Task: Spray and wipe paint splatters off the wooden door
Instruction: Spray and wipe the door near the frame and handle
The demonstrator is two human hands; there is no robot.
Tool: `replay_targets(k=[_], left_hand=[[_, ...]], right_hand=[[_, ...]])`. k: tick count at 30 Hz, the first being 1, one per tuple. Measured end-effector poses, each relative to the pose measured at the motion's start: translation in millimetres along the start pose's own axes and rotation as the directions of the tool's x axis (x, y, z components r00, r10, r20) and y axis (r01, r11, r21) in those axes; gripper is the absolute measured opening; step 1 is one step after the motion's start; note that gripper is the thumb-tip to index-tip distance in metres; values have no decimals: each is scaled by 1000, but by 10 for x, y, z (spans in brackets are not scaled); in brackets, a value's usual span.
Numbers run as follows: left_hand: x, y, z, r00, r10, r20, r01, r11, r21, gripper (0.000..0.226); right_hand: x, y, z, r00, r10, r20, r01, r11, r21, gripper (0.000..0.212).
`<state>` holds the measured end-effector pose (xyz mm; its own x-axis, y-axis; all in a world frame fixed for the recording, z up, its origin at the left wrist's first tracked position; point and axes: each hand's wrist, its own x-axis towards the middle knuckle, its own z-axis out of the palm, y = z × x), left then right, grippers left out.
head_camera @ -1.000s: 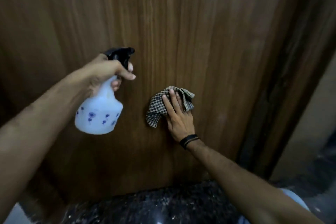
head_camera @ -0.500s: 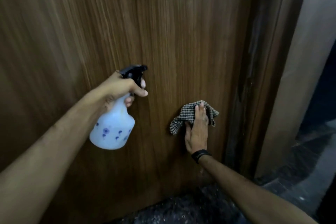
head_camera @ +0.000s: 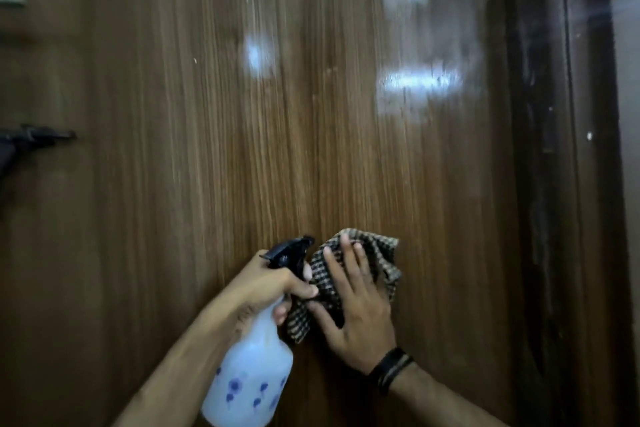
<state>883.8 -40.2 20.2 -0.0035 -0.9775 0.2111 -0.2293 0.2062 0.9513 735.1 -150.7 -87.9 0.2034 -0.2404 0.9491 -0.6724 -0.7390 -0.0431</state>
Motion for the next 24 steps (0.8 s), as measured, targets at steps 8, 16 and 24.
replay_targets(k=[8, 16, 24], left_hand=[[-57, 241, -180, 992, 94, -87, -100, 993, -61, 17], [5, 238, 98, 993, 113, -21, -115, 988, -107, 19], [11, 478, 19, 967, 218, -129, -237, 960, -150, 18]], right_hand=[[651, 16, -197, 987, -160, 27, 160, 987, -15, 65], [956, 479, -569, 997, 42, -60, -46, 997, -58, 63], [1328, 468, -683, 983, 132, -131, -144, 985, -91, 64]])
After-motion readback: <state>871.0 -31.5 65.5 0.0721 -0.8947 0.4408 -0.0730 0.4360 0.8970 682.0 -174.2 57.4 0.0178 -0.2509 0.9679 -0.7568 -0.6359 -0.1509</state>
